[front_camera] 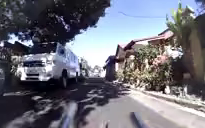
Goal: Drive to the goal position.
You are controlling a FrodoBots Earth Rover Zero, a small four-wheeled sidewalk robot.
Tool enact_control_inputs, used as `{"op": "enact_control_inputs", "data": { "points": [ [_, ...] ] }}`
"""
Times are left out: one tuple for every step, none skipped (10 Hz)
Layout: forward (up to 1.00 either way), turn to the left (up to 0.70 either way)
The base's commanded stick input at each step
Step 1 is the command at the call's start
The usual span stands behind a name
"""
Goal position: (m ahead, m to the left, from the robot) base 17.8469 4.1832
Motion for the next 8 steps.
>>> {"op": "enact_control_inputs", "data": {
  "points": [
    [1.00, 0.00],
    [1.00, 0.00],
    [1.00, 0.00],
    [1.00, 0.00],
    [1.00, 0.00],
    [1.00, 0.00],
    [1.00, 0.04],
    [1.00, 0.13]
  ]
}}
